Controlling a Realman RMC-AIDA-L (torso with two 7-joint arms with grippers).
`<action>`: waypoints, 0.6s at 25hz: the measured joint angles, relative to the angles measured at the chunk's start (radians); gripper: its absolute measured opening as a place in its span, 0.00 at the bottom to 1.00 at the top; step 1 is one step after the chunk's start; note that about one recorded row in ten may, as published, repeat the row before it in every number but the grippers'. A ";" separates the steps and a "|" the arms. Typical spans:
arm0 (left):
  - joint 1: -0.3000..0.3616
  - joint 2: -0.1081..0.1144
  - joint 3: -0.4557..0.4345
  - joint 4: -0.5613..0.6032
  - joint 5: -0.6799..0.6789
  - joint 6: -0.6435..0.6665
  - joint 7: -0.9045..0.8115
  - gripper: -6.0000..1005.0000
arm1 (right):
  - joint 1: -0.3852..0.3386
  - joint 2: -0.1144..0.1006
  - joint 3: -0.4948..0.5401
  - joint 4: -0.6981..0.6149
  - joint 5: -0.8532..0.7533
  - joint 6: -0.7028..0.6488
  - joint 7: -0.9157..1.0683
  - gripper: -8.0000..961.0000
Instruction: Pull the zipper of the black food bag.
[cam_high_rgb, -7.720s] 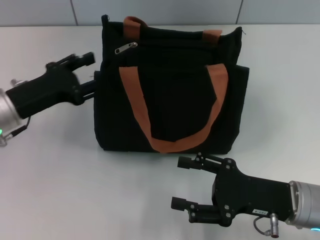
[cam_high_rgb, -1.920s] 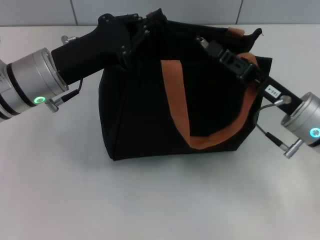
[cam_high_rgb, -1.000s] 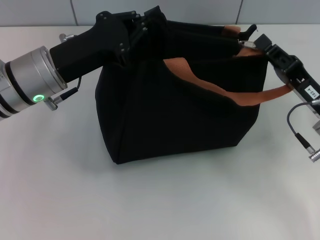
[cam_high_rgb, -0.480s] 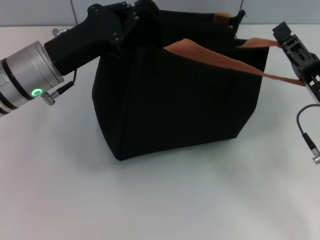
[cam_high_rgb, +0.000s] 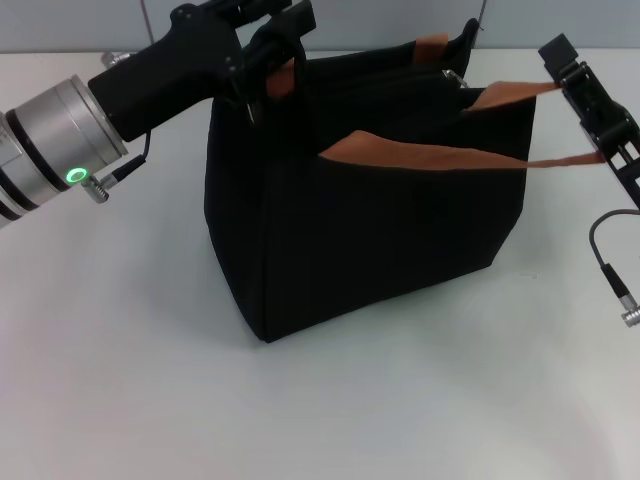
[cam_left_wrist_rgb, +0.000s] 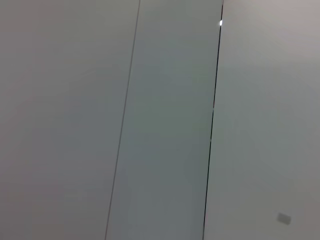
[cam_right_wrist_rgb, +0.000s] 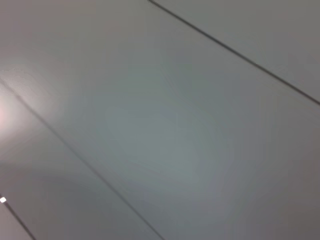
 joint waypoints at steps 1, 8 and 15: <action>0.001 0.000 0.002 0.000 -0.017 0.004 0.000 0.29 | 0.006 0.000 -0.009 0.013 -0.010 -0.039 -0.071 0.73; -0.004 0.000 0.030 -0.004 -0.030 0.004 0.000 0.54 | 0.025 -0.001 -0.046 0.050 -0.086 -0.188 -0.346 0.80; 0.018 0.000 0.035 -0.006 -0.030 0.010 -0.001 0.67 | 0.045 -0.006 -0.079 0.049 -0.156 -0.219 -0.401 0.80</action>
